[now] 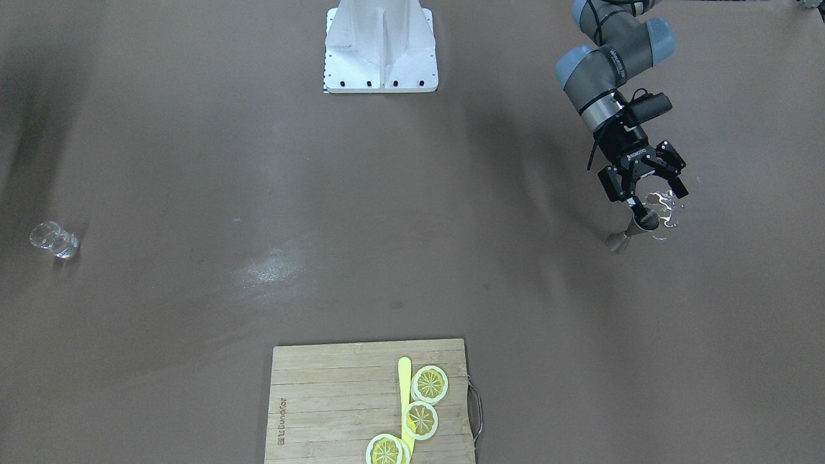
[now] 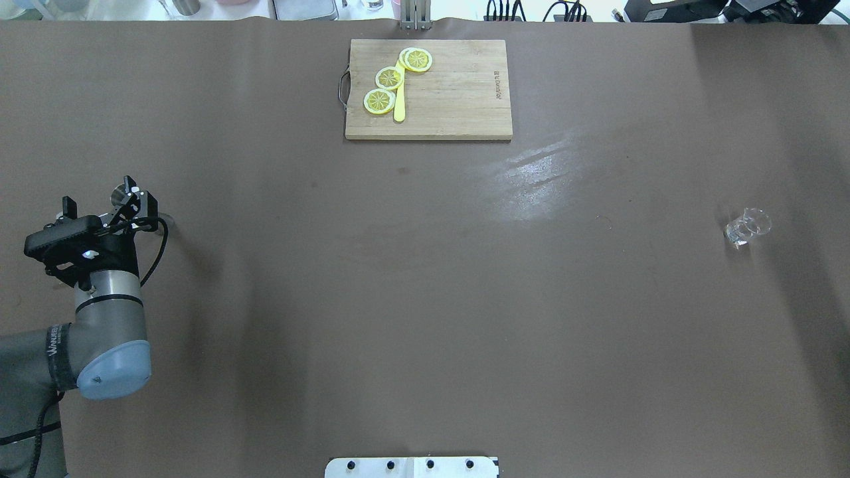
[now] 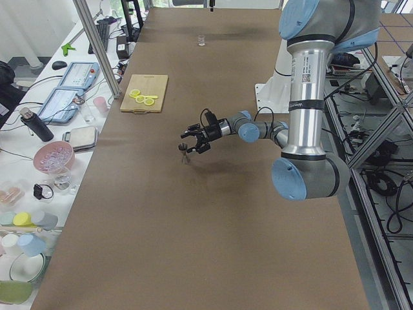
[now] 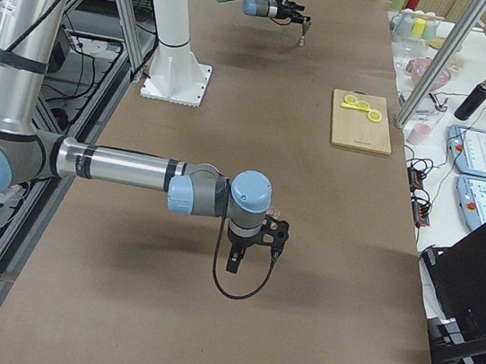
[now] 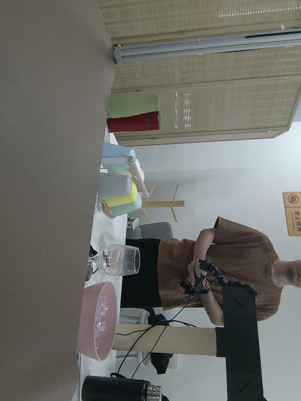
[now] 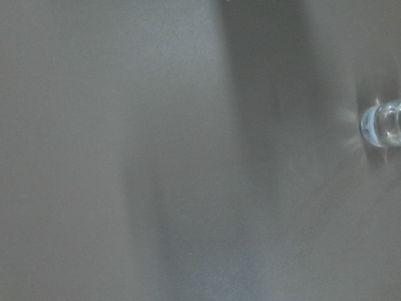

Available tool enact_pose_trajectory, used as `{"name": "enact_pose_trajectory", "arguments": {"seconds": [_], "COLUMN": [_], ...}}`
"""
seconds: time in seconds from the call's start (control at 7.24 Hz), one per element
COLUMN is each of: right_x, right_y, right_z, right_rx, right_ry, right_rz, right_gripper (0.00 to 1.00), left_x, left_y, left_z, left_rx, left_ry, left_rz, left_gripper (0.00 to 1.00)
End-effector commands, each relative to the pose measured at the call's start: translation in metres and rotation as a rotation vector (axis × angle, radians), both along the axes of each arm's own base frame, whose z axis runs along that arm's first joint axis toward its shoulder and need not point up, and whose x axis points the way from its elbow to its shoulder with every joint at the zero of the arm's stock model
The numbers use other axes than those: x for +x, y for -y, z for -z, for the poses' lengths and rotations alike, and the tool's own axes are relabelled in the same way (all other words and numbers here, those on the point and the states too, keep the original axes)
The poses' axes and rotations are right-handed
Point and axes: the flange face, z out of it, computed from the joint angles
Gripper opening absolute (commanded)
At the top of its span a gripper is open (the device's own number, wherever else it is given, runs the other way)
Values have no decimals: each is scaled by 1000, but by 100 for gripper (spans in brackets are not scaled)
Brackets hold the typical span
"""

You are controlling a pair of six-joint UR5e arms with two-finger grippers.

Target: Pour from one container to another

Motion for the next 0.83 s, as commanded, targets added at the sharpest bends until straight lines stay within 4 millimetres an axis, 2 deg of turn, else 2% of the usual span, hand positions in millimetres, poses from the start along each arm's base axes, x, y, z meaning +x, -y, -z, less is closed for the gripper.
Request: {"name": "enact_pose_trajectory", "arguments": {"seconds": [0.0,0.28,0.41,0.55,0.69], "right_x": [4,6,6,4,4], "right_y": [-3,-4,-5,-4,-5], "right_z": [7,8,14,16,20], "right_rx": [10,10,20,3,-12], "right_ry": [-2,12,25,24,22], "right_rz": [-8,-13,-13,-7,-7], "right_gripper": [100,100,100,100,100], "left_x": [-13,-26,-37,-40,-43], "left_y": [-1,-2,5,6,16], "left_z": [31,62,75,91,105], "left_rx": [-27,-74,-110,-148,-191], "left_ry": [-4,27,44,39,41], "left_rz": [-40,-118,-154,-222,-285], "left_gripper": [97,97,97,97,97]}}
